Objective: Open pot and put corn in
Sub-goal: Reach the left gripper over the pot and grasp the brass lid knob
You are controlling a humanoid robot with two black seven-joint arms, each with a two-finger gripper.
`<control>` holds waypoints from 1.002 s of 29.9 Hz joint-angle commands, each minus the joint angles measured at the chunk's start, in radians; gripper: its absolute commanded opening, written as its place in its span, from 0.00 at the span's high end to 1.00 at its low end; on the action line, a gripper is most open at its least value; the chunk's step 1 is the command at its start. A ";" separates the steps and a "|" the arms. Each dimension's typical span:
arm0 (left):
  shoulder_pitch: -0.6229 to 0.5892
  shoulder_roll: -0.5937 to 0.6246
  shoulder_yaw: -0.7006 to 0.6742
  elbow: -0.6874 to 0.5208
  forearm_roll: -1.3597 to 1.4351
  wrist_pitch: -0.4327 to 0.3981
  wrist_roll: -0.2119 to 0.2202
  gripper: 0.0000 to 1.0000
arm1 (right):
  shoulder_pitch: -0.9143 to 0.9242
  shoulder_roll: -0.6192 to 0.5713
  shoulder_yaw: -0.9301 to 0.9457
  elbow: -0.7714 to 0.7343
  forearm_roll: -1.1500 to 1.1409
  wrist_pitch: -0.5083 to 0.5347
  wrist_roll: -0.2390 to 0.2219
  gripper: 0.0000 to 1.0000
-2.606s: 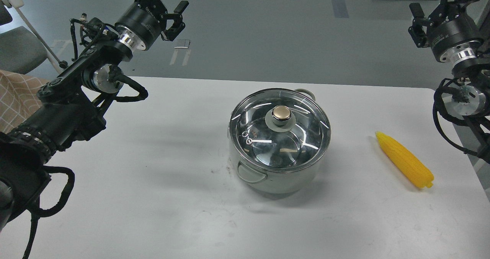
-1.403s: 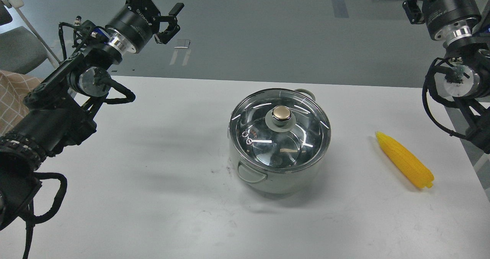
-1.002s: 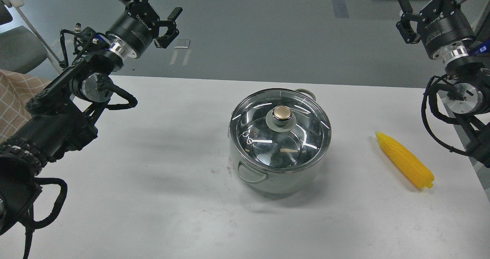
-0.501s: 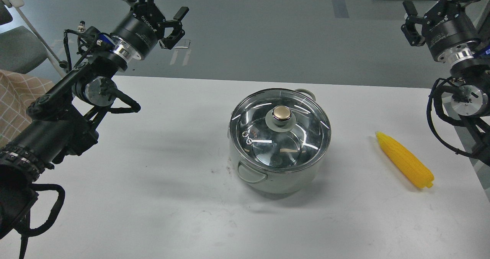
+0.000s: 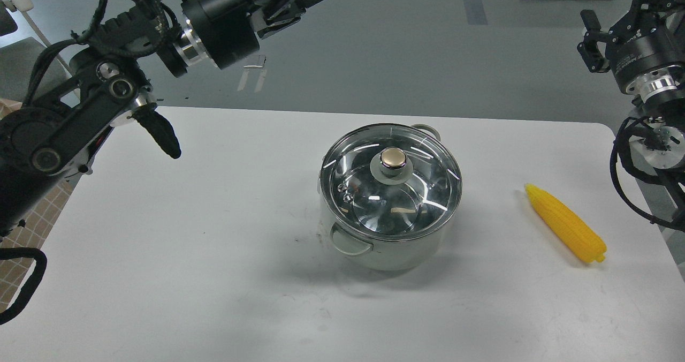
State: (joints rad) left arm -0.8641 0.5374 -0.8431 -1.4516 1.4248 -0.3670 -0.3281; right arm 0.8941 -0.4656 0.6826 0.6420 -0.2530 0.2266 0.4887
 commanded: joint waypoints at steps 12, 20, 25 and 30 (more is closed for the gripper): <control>-0.041 -0.152 0.223 -0.012 0.757 0.128 -0.037 0.03 | -0.056 -0.010 0.009 0.004 0.001 -0.035 0.000 0.00; -0.024 -0.220 0.312 0.111 0.757 0.204 -0.052 0.03 | -0.078 -0.008 0.011 0.007 0.003 -0.035 0.000 0.00; 0.004 -0.223 0.355 0.168 0.757 0.230 -0.052 0.04 | -0.095 -0.010 0.011 0.010 0.003 -0.035 0.000 0.00; 0.005 -0.223 0.383 0.192 0.757 0.237 -0.049 0.06 | -0.101 -0.010 0.012 0.010 0.003 -0.035 0.000 0.00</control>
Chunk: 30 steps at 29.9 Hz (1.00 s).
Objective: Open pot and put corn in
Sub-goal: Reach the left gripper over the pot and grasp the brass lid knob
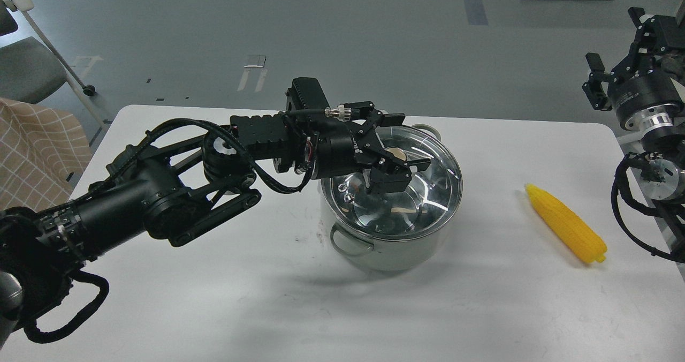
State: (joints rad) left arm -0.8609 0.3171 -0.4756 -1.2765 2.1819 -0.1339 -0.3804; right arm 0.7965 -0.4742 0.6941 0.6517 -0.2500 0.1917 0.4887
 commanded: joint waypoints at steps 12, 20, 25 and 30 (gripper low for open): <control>0.032 0.002 0.015 0.032 0.000 0.010 0.011 0.09 | -0.005 0.000 0.001 0.005 0.000 0.000 0.000 0.00; 0.048 0.005 0.015 0.032 0.000 0.010 0.011 0.25 | -0.010 -0.001 0.001 0.009 0.000 0.000 0.000 0.00; 0.049 0.004 0.017 0.032 0.000 0.008 0.012 0.42 | -0.016 -0.001 0.001 0.016 0.000 -0.008 0.000 0.00; 0.056 0.004 0.015 0.032 0.000 0.008 0.014 0.68 | -0.016 -0.001 0.001 0.017 0.000 -0.008 0.000 0.00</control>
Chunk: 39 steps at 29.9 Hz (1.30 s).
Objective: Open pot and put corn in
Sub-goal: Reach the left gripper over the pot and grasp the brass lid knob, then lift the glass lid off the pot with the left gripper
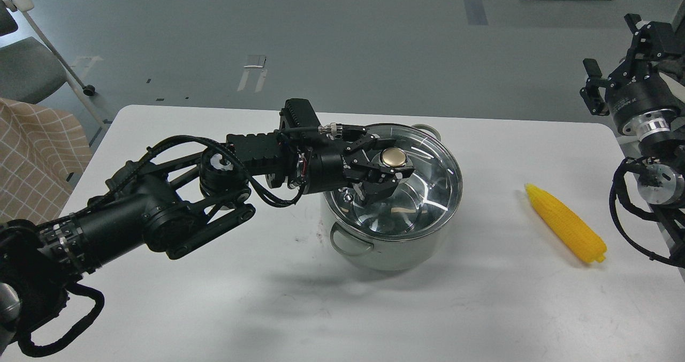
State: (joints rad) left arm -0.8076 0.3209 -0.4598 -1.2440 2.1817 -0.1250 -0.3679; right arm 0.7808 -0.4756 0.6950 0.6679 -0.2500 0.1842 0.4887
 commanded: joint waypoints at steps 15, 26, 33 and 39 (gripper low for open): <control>-0.058 0.001 -0.010 -0.023 0.000 -0.001 -0.003 0.73 | 0.000 0.002 0.000 0.004 0.000 -0.008 0.000 0.00; -0.180 0.243 -0.020 -0.117 0.000 -0.002 -0.016 0.72 | 0.000 0.000 0.006 0.007 0.000 -0.011 0.000 0.00; -0.134 0.521 -0.005 -0.152 0.000 0.100 -0.068 0.72 | -0.001 0.002 0.006 0.009 0.000 -0.012 0.000 0.00; 0.046 0.688 -0.011 -0.149 0.000 0.263 -0.088 0.72 | -0.001 0.009 0.006 0.013 0.000 -0.012 0.000 0.00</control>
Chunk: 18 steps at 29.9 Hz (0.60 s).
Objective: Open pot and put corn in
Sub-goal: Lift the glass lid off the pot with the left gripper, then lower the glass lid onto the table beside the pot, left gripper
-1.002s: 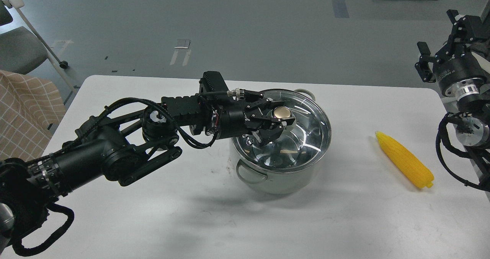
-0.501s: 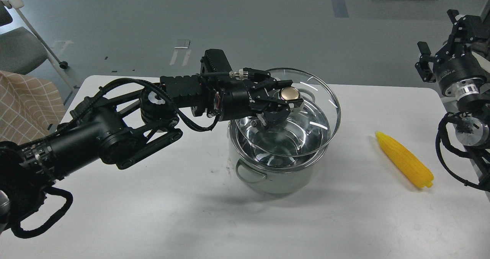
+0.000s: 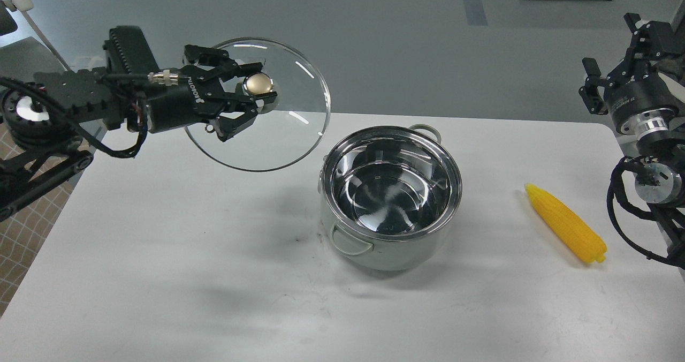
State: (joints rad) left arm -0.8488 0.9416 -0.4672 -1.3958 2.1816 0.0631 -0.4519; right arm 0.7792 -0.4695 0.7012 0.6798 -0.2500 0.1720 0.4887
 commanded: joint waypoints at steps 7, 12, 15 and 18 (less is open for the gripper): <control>0.298 0.117 -0.010 0.020 -0.080 0.211 -0.001 0.71 | -0.001 0.005 0.000 0.001 0.000 0.000 0.000 0.00; 0.393 0.103 -0.010 0.086 -0.123 0.260 -0.001 0.71 | -0.006 0.005 0.000 0.001 0.000 0.000 0.000 0.00; 0.424 0.086 -0.008 0.129 -0.131 0.287 -0.004 0.70 | -0.008 0.005 0.000 0.001 0.000 0.000 0.000 0.00; 0.451 0.057 -0.008 0.169 -0.193 0.302 -0.007 0.70 | -0.011 0.006 0.000 0.001 0.000 0.000 0.000 0.00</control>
State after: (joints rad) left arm -0.4203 1.0199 -0.4769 -1.2595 2.0356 0.3517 -0.4549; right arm 0.7705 -0.4648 0.7011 0.6810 -0.2501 0.1719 0.4887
